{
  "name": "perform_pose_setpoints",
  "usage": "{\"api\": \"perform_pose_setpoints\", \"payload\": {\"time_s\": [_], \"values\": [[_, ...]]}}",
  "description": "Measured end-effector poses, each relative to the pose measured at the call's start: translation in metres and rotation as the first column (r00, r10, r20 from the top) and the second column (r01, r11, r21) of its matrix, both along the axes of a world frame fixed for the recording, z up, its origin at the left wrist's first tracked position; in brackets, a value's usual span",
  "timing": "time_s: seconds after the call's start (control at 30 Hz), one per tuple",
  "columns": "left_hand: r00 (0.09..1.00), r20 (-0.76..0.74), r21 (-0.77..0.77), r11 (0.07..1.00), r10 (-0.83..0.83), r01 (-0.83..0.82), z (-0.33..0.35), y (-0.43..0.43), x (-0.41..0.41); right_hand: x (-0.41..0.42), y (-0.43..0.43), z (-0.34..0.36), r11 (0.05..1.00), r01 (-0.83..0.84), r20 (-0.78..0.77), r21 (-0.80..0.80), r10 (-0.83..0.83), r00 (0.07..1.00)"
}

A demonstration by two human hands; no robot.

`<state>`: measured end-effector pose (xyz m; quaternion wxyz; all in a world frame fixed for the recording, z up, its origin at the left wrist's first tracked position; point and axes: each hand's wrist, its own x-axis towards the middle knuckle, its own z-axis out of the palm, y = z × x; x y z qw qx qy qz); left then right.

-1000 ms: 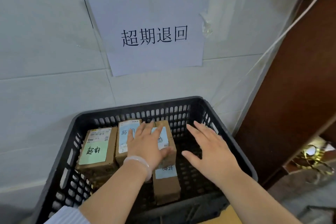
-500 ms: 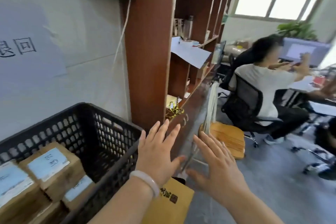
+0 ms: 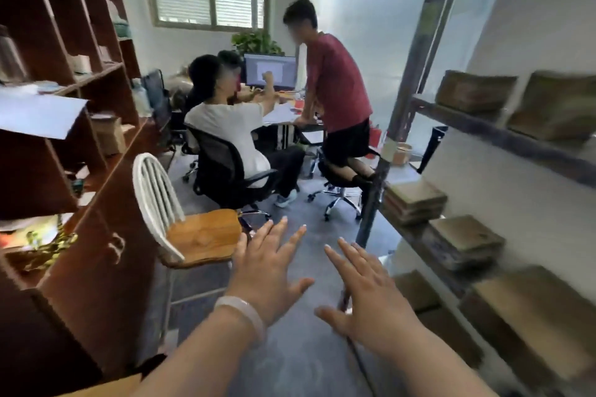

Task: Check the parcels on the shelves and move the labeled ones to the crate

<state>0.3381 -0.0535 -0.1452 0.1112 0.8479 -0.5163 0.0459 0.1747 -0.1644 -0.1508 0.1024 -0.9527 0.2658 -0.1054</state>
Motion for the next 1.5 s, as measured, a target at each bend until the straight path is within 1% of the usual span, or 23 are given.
{"api": "perform_pose_setpoints", "payload": {"time_s": [0.1,0.17,0.23,0.37,0.43,0.57,0.67,0.77,0.83,0.93,1.0,1.1,1.2,1.37,1.5], "values": [[0.991,-0.019,0.000,0.992,-0.129,0.129,0.000,-0.055,-0.043,-0.049,-0.031,-0.001,0.990,0.137,0.026,-0.026,-0.136,0.990],[0.981,-0.021,-0.016,0.981,-0.191,0.191,0.001,-0.087,-0.067,-0.078,-0.049,-0.004,0.976,0.217,0.035,-0.009,-0.216,0.976],[0.972,-0.028,-0.037,0.971,-0.235,0.234,0.000,-0.111,-0.085,-0.102,-0.060,-0.007,0.968,0.252,0.033,-0.012,-0.251,0.967],[0.942,-0.089,-0.041,0.947,-0.322,0.320,-0.009,-0.154,-0.122,-0.145,-0.082,-0.014,0.945,0.327,0.055,0.009,-0.327,0.944],[0.929,-0.099,-0.032,0.934,-0.357,0.356,-0.014,-0.171,-0.134,-0.158,-0.091,-0.016,0.926,0.378,0.072,0.021,-0.378,0.923],[0.900,-0.092,-0.022,0.904,-0.426,0.426,-0.009,-0.206,-0.142,-0.169,-0.107,-0.013,0.882,0.468,0.036,0.058,-0.471,0.882],[0.874,-0.105,-0.040,0.880,-0.475,0.474,-0.004,-0.237,-0.137,-0.171,-0.123,-0.010,0.844,0.535,0.033,0.041,-0.536,0.843],[0.846,-0.150,-0.063,0.859,-0.512,0.508,-0.012,-0.267,-0.123,-0.163,-0.141,-0.009,0.795,0.604,0.034,0.052,-0.606,0.794],[0.829,-0.179,-0.049,0.846,-0.530,0.531,-0.021,-0.284,-0.108,-0.148,-0.154,-0.010,0.768,0.636,0.032,0.074,-0.640,0.768],[0.811,-0.184,0.011,0.824,-0.555,0.566,-0.031,-0.314,-0.073,-0.107,-0.175,-0.015,0.735,0.664,0.054,0.139,-0.675,0.736],[0.806,-0.193,0.032,0.817,-0.560,0.575,-0.035,-0.335,-0.043,-0.072,-0.189,-0.019,0.730,0.661,0.048,0.173,-0.677,0.735],[0.794,-0.236,0.038,0.812,-0.560,0.583,-0.041,-0.365,-0.002,-0.026,-0.209,-0.023,0.726,0.668,0.009,0.163,-0.678,0.735],[0.771,-0.284,0.063,0.791,-0.570,0.608,-0.050,-0.393,0.026,0.007,-0.231,-0.022,0.682,0.703,0.005,0.199,-0.718,0.696],[0.745,-0.301,0.052,0.770,-0.595,0.636,-0.060,-0.441,0.045,0.042,-0.263,-0.036,0.624,0.732,-0.020,0.275,-0.757,0.653],[0.731,-0.322,0.088,0.749,-0.602,0.656,-0.071,-0.476,0.044,0.050,-0.292,-0.038,0.586,0.757,-0.009,0.288,-0.789,0.614]]}}
